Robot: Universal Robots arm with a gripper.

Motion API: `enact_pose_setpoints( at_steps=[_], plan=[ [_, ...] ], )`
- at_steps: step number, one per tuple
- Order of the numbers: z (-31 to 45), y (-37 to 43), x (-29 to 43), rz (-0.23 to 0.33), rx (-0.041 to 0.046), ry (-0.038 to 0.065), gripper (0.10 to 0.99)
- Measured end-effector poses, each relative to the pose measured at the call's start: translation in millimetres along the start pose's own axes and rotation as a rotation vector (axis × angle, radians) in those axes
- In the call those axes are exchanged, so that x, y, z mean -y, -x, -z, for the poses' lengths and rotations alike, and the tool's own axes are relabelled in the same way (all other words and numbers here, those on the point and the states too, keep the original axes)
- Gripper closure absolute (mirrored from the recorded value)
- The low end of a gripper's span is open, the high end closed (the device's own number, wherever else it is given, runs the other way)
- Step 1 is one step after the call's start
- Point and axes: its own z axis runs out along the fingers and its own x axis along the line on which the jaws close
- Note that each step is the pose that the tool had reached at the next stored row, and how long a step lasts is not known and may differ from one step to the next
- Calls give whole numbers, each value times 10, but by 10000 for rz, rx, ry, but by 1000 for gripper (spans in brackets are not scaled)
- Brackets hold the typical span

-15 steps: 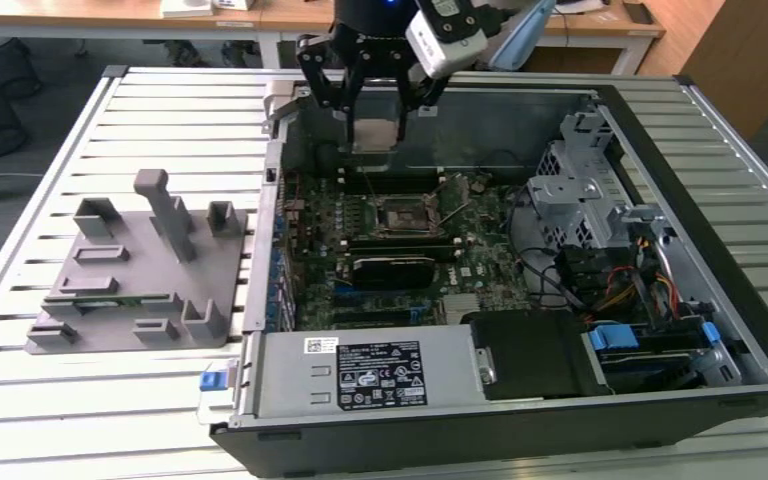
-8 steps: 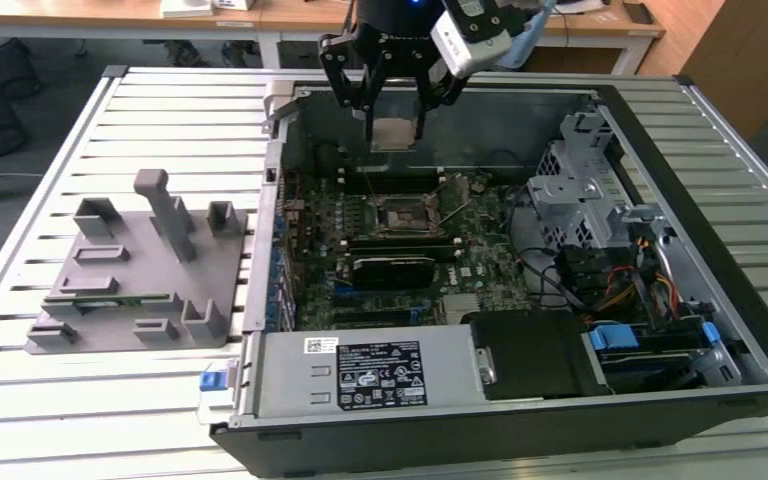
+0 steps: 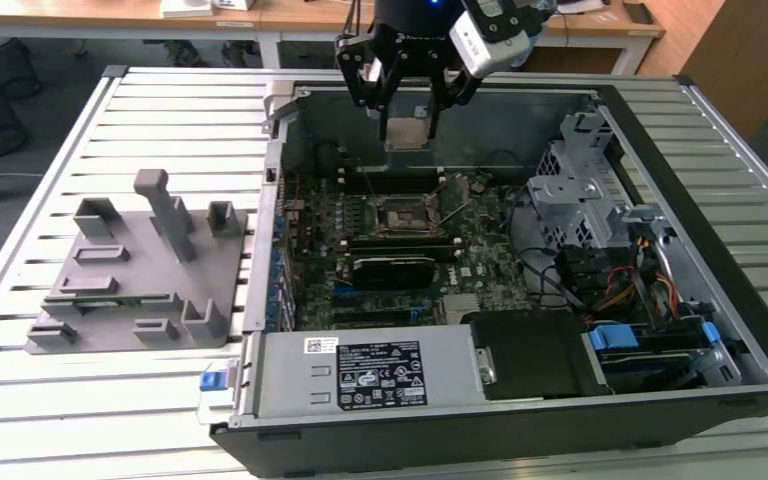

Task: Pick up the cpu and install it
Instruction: 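Place the cpu into insertion slot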

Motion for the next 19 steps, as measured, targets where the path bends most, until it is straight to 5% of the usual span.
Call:
enact_pose_setpoints(
  at_steps=[6, 19],
  plan=[
    [-1, 10, 0, -120, 5, -2, 557],
    [-17, 10, -2, -2197, 98, 3, 557]
  ],
)
